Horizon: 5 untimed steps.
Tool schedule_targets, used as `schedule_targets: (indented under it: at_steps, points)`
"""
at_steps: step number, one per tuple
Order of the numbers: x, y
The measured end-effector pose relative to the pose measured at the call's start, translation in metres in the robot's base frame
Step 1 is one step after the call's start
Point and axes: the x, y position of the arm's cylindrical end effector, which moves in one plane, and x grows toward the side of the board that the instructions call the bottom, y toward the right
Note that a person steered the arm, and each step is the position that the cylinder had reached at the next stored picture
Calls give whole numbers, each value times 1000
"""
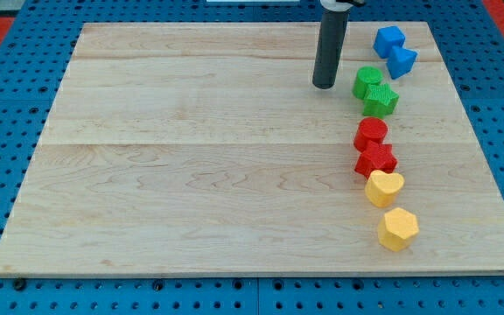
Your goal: Nudge the green circle bottom of the blue triangle
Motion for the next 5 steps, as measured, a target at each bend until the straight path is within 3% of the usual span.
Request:
schedule_targets:
  at_steps: [3, 5]
  points:
    - [2, 71]
    - [0, 73]
